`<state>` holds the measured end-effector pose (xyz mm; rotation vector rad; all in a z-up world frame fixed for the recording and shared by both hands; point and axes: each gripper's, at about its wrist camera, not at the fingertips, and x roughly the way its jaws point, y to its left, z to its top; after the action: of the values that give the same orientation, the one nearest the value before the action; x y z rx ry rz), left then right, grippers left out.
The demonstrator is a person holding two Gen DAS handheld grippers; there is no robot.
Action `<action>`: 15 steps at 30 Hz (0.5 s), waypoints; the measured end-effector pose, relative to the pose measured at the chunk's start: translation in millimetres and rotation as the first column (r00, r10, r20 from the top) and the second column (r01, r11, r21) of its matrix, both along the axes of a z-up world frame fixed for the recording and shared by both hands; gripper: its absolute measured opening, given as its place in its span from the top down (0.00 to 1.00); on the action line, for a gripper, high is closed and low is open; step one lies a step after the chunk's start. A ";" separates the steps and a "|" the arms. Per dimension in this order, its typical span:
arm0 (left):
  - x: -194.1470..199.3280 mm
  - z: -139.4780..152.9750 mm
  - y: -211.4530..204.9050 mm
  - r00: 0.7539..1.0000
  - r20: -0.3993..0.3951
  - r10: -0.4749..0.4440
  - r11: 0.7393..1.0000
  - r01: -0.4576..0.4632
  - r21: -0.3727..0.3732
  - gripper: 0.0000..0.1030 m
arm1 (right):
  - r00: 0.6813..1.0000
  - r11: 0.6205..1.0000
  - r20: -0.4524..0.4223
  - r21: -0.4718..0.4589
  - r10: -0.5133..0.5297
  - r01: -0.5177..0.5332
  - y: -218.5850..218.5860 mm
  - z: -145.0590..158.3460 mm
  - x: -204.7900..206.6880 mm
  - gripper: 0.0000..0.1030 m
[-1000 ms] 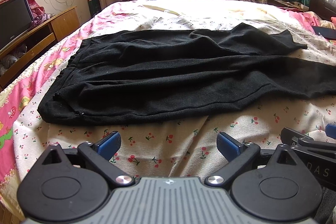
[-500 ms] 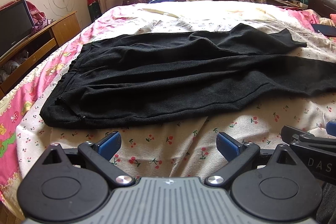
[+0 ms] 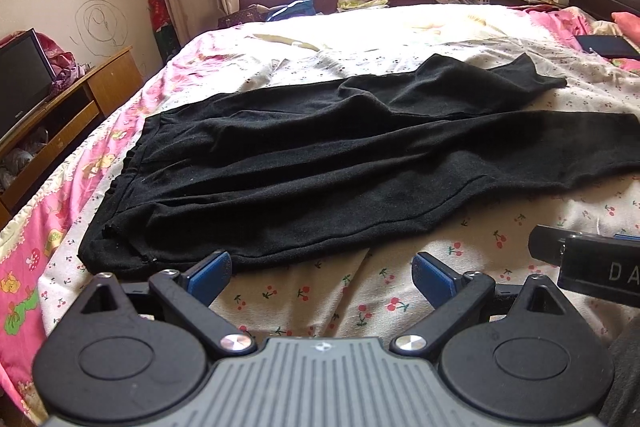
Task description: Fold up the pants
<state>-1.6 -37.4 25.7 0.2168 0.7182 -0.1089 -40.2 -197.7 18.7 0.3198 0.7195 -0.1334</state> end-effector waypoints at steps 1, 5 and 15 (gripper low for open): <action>-0.1 3.6 -5.9 1.000 -0.001 -0.013 1.000 0.013 -0.007 0.00 | 1.000 0.999 0.002 0.034 -0.003 0.003 -6.3 2.6 -0.4 0.15; -7.4 19.6 -48.7 0.995 0.058 -0.077 0.993 0.071 0.098 0.00 | 0.999 0.994 0.047 0.108 -0.017 0.012 -33.9 17.7 -7.0 0.15; 10.5 27.2 -145.7 0.962 0.088 -0.259 0.959 0.245 0.139 0.00 | 0.960 0.948 0.019 0.166 -0.278 0.272 -179.6 -6.2 0.4 0.13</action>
<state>8.9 -183.1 52.9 0.4337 0.5904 -0.2937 -39.7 -377.3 12.6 0.5774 0.6425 -0.3335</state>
